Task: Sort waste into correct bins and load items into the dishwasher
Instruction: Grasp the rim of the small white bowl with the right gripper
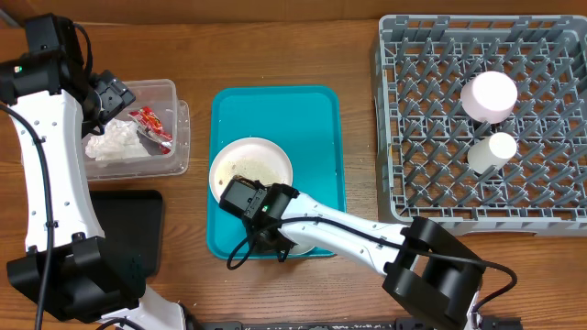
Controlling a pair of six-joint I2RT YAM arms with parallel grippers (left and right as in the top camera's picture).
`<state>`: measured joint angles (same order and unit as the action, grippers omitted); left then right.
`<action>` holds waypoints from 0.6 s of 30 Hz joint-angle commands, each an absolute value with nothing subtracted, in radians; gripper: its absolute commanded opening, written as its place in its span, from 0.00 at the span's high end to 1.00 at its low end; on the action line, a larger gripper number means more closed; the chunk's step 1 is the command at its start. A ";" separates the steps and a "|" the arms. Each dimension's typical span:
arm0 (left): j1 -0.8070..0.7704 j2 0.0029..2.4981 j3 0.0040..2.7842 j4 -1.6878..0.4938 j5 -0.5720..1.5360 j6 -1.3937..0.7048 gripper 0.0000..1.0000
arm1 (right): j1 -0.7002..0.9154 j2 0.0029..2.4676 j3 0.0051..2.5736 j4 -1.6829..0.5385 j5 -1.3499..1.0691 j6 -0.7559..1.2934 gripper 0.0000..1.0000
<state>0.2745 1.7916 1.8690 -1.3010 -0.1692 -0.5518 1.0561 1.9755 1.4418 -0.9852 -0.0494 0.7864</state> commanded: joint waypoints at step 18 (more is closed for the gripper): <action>0.268 1.761 1.876 -1.301 -0.183 -0.565 0.00 | 0.924 1.878 1.718 -1.202 -0.152 0.639 0.51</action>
